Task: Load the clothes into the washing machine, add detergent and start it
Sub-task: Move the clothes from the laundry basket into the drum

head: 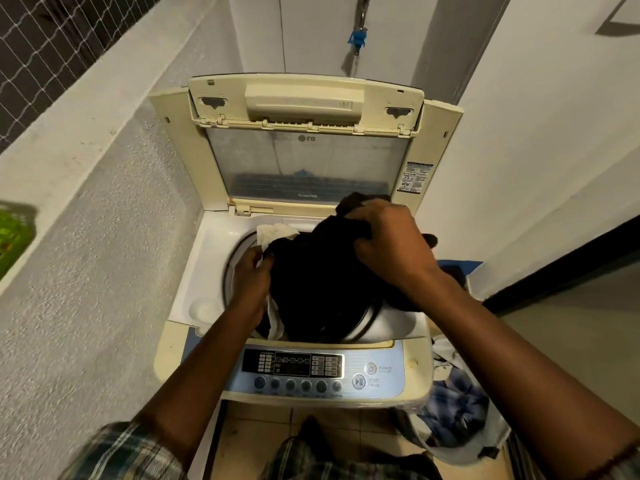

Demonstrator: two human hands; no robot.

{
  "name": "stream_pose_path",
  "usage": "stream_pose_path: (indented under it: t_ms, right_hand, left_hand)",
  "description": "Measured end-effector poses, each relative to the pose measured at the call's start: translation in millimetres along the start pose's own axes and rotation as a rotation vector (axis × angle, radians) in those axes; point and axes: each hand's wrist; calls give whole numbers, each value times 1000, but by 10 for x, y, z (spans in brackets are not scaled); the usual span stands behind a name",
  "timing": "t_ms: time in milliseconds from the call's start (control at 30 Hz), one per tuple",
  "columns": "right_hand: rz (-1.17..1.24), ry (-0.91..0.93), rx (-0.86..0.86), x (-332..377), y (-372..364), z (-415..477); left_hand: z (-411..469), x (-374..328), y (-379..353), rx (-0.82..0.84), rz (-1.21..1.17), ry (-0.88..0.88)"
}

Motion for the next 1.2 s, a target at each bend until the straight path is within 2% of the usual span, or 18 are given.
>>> stream_pose_path:
  t_ms: [167,367,600,833,1033,1200]
  right_hand:
    - [181,50,-10,197,-223,251]
    - [367,-115,35,-81,-707,340]
    - [426,-238,147,-424,-1191,259]
    - [522,-262,86,-683,-1163,8]
    - [583,-277,-31,-1025,-897,-639]
    - [650,-397,-154,-1540,-597,-1481]
  left_hand:
    - [-13,-15,-12,-8,73,-40]
    - [49,95,25,-7,89,19]
    - [-88,186,-124,136,118,65]
    - [-211,256,-292,147,181,57]
    - [-445,294,-622,213,325,-87]
    - [-836,284,-1306,348,389,-195]
Point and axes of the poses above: each hand's wrist, its own z-axis towards the middle knuckle, its own y-axis out of the back of the hand, x = y × z, and after that the axes turned 8 degrees about x, right-handed
